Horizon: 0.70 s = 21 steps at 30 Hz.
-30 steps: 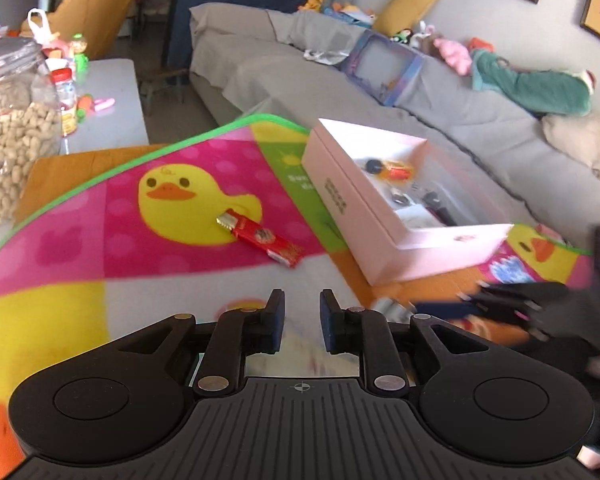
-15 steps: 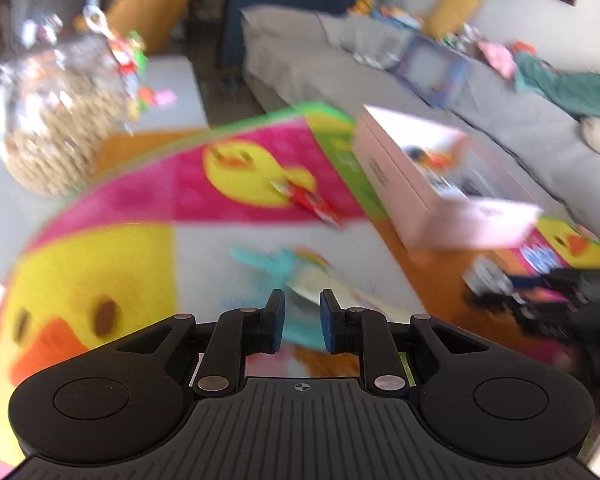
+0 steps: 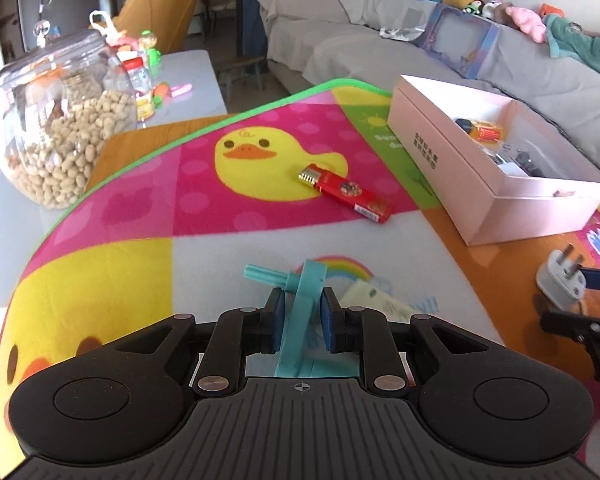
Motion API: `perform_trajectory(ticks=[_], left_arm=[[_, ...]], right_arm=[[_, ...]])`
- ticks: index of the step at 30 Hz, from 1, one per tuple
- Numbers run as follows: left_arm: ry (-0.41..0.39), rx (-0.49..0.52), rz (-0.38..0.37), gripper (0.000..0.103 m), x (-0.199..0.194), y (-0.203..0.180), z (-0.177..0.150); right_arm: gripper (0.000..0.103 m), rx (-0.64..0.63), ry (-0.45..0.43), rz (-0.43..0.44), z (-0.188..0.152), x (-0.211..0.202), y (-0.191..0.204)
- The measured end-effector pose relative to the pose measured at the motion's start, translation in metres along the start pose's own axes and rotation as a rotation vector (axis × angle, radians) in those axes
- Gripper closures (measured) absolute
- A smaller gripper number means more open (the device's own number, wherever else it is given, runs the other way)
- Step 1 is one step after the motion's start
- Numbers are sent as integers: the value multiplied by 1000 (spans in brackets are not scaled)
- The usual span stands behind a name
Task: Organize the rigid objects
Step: 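Grasp the white three-pin plug with the right gripper while the left grasps the teal toy, then carry the plug and teal toy over the pink box and release both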
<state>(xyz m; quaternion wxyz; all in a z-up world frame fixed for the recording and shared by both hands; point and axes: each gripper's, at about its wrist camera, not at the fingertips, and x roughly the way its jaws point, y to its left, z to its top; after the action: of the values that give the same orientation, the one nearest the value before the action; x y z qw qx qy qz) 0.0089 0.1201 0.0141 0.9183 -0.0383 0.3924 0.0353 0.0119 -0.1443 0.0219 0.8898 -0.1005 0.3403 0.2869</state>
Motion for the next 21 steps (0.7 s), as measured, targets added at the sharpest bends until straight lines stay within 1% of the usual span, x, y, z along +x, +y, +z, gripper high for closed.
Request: perform_trajectory(ticks=[4, 5, 7, 9, 13, 17, 19, 21], left_arm=[[-18, 61, 22, 81, 4, -9, -1], [-22, 76, 22, 81, 3, -11, -3], [-18, 91, 0, 81, 0, -11, -5], [0, 79, -41, 80, -1, -7, -3], [37, 38, -121, 76, -3, 3, -1], [58, 39, -140, 75, -3, 3, -1], [62, 37, -144, 75, -3, 3, 0], [69, 2, -151, 76, -2, 7, 2]], right_arm=[[30, 1, 6, 14, 0, 2, 0], [26, 2, 9, 22, 0, 2, 0], [22, -6, 15, 36, 1, 3, 2], [19, -14, 20, 41, 1, 4, 4], [19, -18, 23, 40, 1, 4, 5], [18, -17, 24, 39, 1, 4, 5], [15, -20, 27, 45, 1, 4, 5], [11, -22, 33, 53, 2, 5, 6]])
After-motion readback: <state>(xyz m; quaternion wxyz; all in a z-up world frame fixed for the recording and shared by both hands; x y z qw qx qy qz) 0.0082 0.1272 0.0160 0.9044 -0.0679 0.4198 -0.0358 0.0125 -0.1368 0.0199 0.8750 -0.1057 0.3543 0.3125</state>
